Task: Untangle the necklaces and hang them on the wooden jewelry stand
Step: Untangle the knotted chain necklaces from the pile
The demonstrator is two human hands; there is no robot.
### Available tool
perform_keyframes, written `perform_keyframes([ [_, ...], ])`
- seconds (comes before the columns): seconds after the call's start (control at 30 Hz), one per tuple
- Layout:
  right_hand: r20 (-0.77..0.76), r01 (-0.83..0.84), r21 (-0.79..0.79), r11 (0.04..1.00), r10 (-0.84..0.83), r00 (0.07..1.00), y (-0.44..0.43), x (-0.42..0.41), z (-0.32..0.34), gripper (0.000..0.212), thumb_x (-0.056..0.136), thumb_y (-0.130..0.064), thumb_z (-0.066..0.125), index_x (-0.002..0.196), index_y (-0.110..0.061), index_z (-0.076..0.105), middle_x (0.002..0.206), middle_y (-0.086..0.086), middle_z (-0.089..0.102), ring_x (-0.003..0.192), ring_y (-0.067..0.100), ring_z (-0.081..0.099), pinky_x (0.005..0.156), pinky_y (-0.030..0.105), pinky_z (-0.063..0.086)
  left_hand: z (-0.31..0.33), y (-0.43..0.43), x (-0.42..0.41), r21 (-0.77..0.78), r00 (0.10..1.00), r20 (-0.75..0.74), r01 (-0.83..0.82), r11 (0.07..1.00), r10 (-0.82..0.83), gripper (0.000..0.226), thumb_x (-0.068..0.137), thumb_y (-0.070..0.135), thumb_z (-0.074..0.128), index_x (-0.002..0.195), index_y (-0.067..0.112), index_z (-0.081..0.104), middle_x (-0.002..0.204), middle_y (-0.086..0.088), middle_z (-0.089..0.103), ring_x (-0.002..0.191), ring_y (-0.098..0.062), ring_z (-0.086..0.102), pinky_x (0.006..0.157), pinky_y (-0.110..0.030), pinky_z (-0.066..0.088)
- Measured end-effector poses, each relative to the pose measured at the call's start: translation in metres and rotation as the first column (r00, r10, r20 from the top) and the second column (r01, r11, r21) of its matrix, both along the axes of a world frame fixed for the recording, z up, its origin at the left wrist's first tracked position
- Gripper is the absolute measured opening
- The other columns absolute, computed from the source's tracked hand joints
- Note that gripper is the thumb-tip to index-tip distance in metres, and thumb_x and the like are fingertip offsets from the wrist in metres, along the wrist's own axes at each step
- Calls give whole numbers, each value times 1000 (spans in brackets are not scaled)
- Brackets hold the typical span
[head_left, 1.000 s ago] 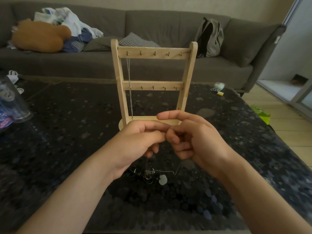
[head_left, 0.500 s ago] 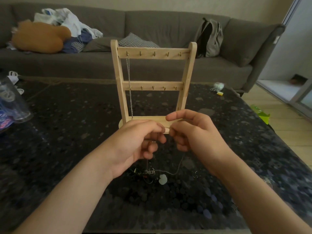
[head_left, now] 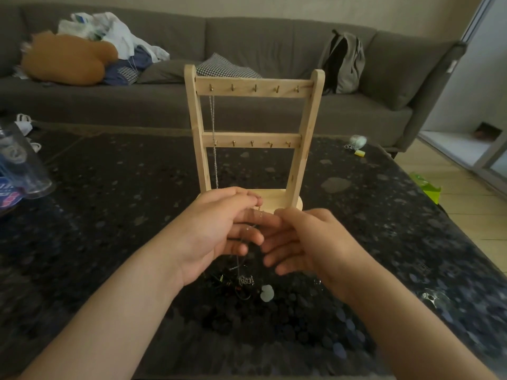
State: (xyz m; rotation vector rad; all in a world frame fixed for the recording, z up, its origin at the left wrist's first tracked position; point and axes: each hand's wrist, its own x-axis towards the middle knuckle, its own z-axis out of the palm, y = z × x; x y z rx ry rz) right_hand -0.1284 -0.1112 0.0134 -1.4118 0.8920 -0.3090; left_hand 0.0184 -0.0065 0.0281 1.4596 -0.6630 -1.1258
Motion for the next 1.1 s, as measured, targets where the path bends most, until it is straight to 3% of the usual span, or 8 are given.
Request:
perform_keyframes([
  [0.13,74,-36,237,971,19,997,1,3,-4,38,108,-39,57,102,-8,78,88,18,77,77,28,75,63,36,60,1,2,-2,15,997,55,44,999,-44,21,112,26,54,124,15,68,104,-12,83,71,-18,67,59,-28,46],
  [0.3,140,-7,338,941,-43,989,0,7,-8,27,103,-28,68,121,-10,75,96,11,81,85,24,79,76,36,61,3,3,-4,51,986,150,67,996,-74,20,113,23,52,123,14,67,99,-11,84,74,-21,71,59,-27,48],
  [0.4,134,68,256,964,-105,985,0,6,-6,24,102,-19,66,119,-4,75,102,12,83,95,25,81,85,38,62,5,2,-3,68,973,226,19,998,-34,18,113,23,52,118,15,68,94,-8,84,78,-24,78,66,-34,56],
  [0.57,165,158,45,986,-163,973,0,4,-1,26,99,-18,58,97,-4,80,94,12,83,97,24,80,95,42,60,-4,-3,6,37,880,460,-149,988,115,21,105,26,60,94,22,77,94,-4,77,94,-21,76,98,-48,61],
  [0.7,275,133,-50,990,-115,955,3,3,2,27,104,-15,59,98,-7,83,97,11,83,100,22,80,102,43,58,-4,-4,5,-36,892,417,-174,984,173,22,101,28,64,89,19,81,96,0,78,100,-15,73,105,-48,55],
  [0.8,320,150,-120,981,-105,942,6,2,1,22,104,-15,63,100,-11,84,93,11,83,95,23,81,96,41,60,-3,-4,2,-109,919,340,-171,979,198,24,103,24,62,92,13,82,95,-3,81,99,-16,77,105,-48,58],
  [0.97,337,254,-276,927,-154,929,6,1,-2,16,101,-18,72,93,-15,86,73,4,77,55,11,63,56,20,49,-3,-6,2,-193,960,163,-197,961,229,22,105,18,62,99,3,78,99,-12,80,98,-28,81,100,-50,62],
  [1.1,368,257,-390,884,-106,924,5,-1,-4,14,101,-17,74,95,-17,86,63,-6,72,52,1,58,53,12,44,-2,-5,0,-187,976,73,-191,964,207,16,106,16,64,109,6,77,102,-13,80,98,-29,81,95,-49,65],
])
